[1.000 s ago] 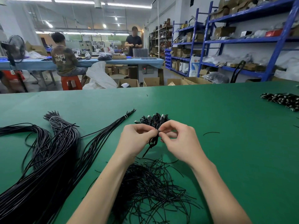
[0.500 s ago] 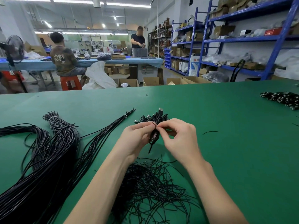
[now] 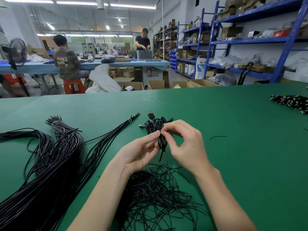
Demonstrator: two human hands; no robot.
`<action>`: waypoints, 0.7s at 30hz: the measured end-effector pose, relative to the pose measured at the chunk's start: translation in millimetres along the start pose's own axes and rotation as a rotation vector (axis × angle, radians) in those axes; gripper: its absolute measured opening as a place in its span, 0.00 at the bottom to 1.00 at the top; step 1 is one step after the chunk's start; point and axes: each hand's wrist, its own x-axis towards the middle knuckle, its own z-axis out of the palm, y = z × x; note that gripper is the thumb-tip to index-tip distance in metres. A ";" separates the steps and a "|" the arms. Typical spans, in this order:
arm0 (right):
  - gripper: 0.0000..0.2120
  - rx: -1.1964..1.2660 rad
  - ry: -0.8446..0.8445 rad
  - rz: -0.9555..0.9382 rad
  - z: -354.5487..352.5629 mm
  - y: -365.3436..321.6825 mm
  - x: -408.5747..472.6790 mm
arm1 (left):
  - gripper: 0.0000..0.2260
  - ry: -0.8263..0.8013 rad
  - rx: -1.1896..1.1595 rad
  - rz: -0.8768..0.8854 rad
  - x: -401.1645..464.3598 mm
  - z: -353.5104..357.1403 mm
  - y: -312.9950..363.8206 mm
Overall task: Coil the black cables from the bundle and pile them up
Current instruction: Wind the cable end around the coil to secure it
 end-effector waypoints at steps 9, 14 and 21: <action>0.05 0.078 0.054 0.242 0.2 -13.1 2.2 | 0.11 0.009 0.282 0.235 0.4 2.5 4.4; 0.05 0.164 0.038 0.410 -1.0 -12.7 5.2 | 0.10 -0.015 0.425 0.376 -0.8 3.0 4.1; 0.04 0.252 -0.046 0.444 -6.8 -11.1 8.1 | 0.04 -0.024 0.302 0.299 -2.0 2.5 6.9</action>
